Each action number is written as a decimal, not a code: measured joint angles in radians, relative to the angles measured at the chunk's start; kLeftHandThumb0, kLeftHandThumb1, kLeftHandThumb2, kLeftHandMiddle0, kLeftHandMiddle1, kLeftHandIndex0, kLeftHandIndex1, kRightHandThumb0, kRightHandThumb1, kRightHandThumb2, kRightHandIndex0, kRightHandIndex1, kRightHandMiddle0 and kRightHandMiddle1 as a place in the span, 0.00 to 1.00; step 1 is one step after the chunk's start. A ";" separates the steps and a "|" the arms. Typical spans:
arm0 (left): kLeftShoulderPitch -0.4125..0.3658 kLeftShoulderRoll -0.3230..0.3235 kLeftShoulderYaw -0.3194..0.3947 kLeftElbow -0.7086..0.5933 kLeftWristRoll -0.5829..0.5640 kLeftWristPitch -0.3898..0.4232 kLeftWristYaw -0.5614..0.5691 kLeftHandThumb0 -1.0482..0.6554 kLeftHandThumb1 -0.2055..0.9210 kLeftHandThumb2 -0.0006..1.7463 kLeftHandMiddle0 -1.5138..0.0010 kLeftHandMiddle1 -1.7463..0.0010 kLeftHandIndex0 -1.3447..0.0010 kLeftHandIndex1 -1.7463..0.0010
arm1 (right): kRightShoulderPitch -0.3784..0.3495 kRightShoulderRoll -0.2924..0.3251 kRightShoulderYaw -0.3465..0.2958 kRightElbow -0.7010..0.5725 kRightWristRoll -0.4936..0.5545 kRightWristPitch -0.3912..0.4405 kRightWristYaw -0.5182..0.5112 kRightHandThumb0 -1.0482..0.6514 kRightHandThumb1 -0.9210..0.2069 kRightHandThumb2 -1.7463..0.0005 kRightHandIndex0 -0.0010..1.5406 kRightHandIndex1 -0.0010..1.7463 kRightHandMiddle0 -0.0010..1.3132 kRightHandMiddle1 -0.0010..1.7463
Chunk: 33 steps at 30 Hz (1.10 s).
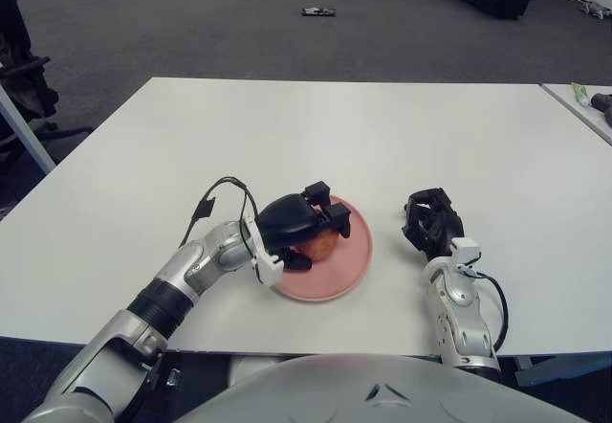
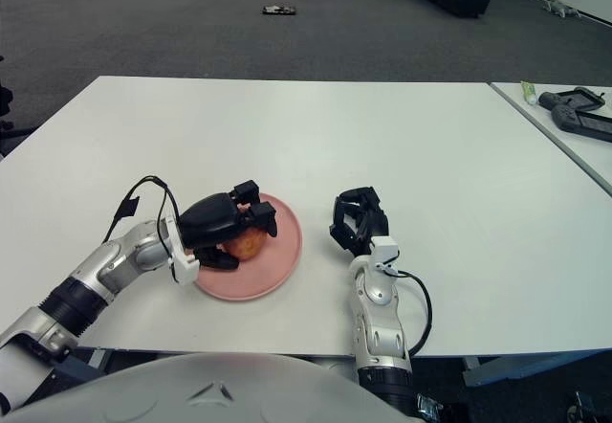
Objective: Put the apple into the plate.
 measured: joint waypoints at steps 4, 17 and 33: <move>-0.013 0.021 -0.003 -0.046 -0.102 0.055 -0.145 0.28 0.66 0.54 0.95 0.35 0.96 0.33 | 0.000 0.000 0.000 0.000 0.000 0.000 0.000 0.39 0.22 0.50 0.34 0.82 0.26 1.00; -0.047 0.046 -0.026 -0.037 -0.250 0.049 -0.377 0.04 1.00 0.53 1.00 0.97 1.00 0.97 | 0.000 0.000 0.002 -0.005 0.000 0.009 -0.001 0.39 0.21 0.51 0.34 0.81 0.25 1.00; -0.046 0.034 -0.001 -0.007 -0.301 -0.023 -0.384 0.00 1.00 0.56 1.00 1.00 1.00 1.00 | 0.000 0.000 0.003 -0.007 0.001 0.013 0.005 0.39 0.20 0.51 0.33 0.80 0.25 1.00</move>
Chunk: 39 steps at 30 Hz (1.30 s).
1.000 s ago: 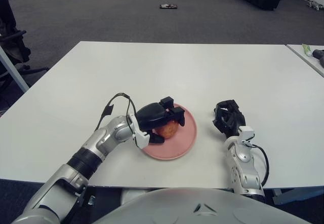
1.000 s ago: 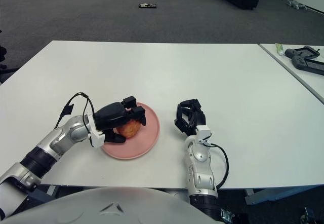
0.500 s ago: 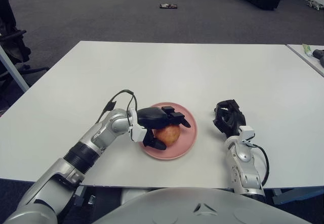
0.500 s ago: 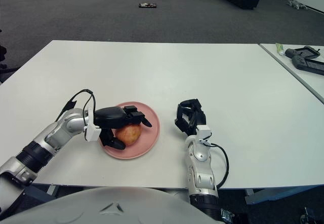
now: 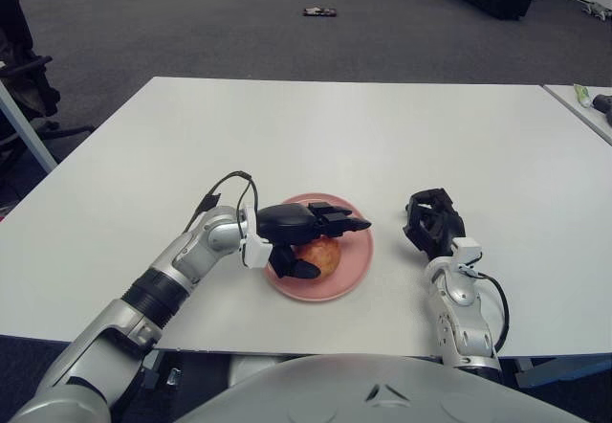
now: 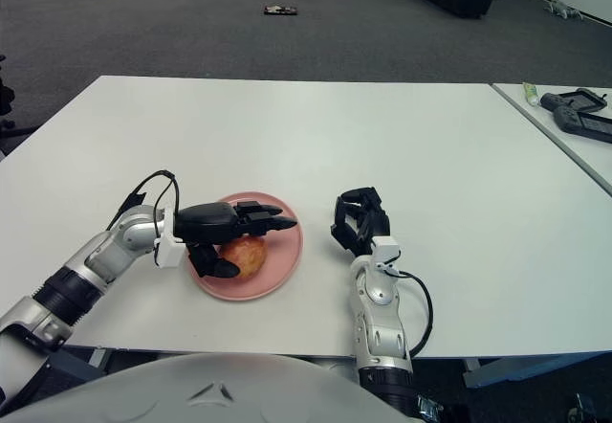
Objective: Put the apple into the plate.
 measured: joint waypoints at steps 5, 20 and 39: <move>0.000 0.000 0.010 -0.001 0.000 -0.005 0.000 0.00 1.00 0.54 1.00 1.00 1.00 1.00 | 0.000 0.000 -0.001 -0.001 0.003 0.000 0.002 0.39 0.20 0.52 0.33 0.80 0.25 1.00; 0.042 0.000 0.127 -0.073 -0.044 0.057 0.033 0.00 1.00 0.51 1.00 1.00 1.00 1.00 | 0.000 0.001 -0.001 -0.009 0.008 0.012 -0.004 0.39 0.20 0.51 0.33 0.80 0.25 1.00; 0.290 -0.201 0.463 -0.254 -0.567 0.394 0.253 0.08 1.00 0.50 0.90 0.50 1.00 0.48 | 0.008 0.000 -0.003 -0.014 0.008 0.010 0.006 0.39 0.20 0.52 0.33 0.81 0.25 1.00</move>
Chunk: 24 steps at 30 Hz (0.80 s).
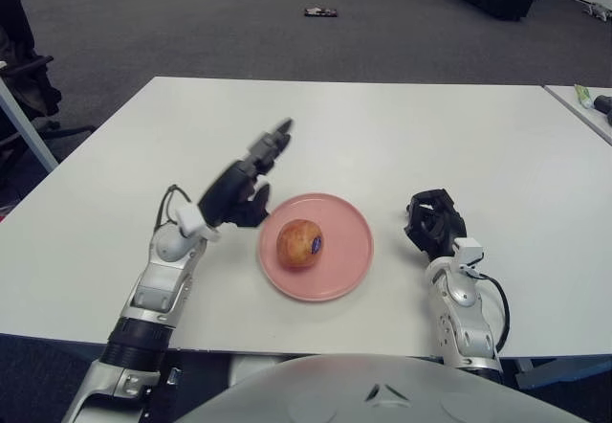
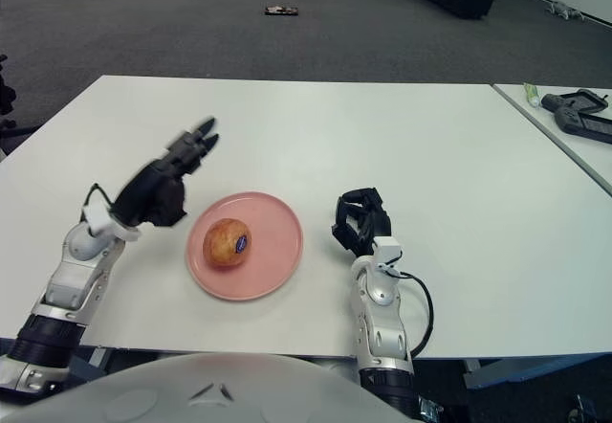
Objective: Put the apple into the plate.
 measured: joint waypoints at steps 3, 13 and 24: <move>0.020 -0.063 0.041 0.015 -0.040 0.008 0.047 0.12 1.00 0.47 0.86 0.43 0.99 0.28 | 0.001 0.000 -0.001 0.000 0.000 -0.002 0.001 0.39 0.20 0.51 0.33 0.81 0.25 1.00; 0.116 -0.225 0.102 0.149 0.056 -0.024 0.212 0.24 0.98 0.52 0.73 0.16 0.79 0.02 | 0.002 -0.001 -0.005 0.003 -0.001 -0.009 0.010 0.39 0.20 0.51 0.33 0.81 0.25 1.00; 0.106 -0.257 0.144 0.258 0.164 -0.112 0.290 0.37 0.74 0.54 0.60 0.01 0.71 0.00 | 0.001 -0.002 -0.006 0.003 -0.001 -0.008 0.014 0.39 0.21 0.51 0.33 0.82 0.25 1.00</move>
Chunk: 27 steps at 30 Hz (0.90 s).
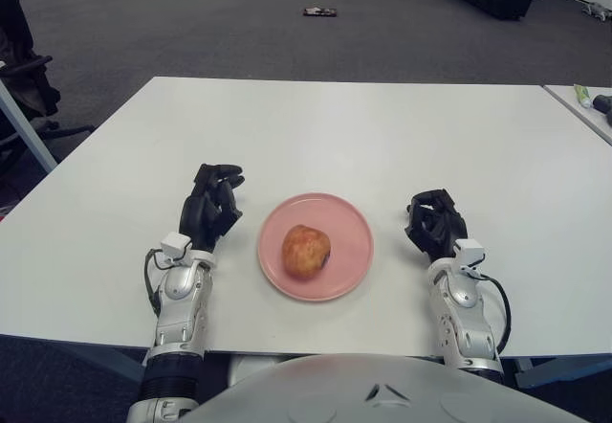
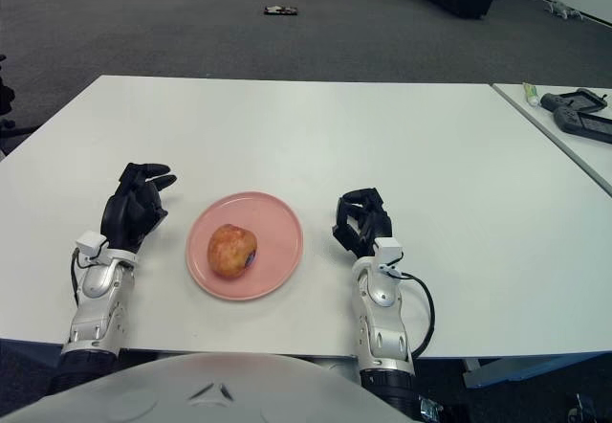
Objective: Put the apple into the plate.
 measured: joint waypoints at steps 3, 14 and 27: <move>0.004 -0.015 -0.009 0.010 0.026 -0.024 0.009 0.38 0.73 0.55 0.56 0.00 0.71 0.00 | -0.001 -0.001 0.000 0.000 0.000 0.001 0.002 0.39 0.21 0.51 0.33 0.82 0.26 1.00; 0.026 -0.032 -0.032 0.013 0.122 0.007 0.056 0.38 0.69 0.58 0.47 0.00 0.69 0.00 | -0.002 -0.005 0.001 0.000 -0.014 0.001 0.000 0.39 0.24 0.49 0.34 0.83 0.27 1.00; 0.062 -0.040 -0.048 0.012 0.158 0.029 0.079 0.37 0.65 0.61 0.43 0.00 0.67 0.00 | -0.002 -0.006 0.001 0.001 -0.023 0.002 0.003 0.39 0.24 0.49 0.36 0.83 0.27 1.00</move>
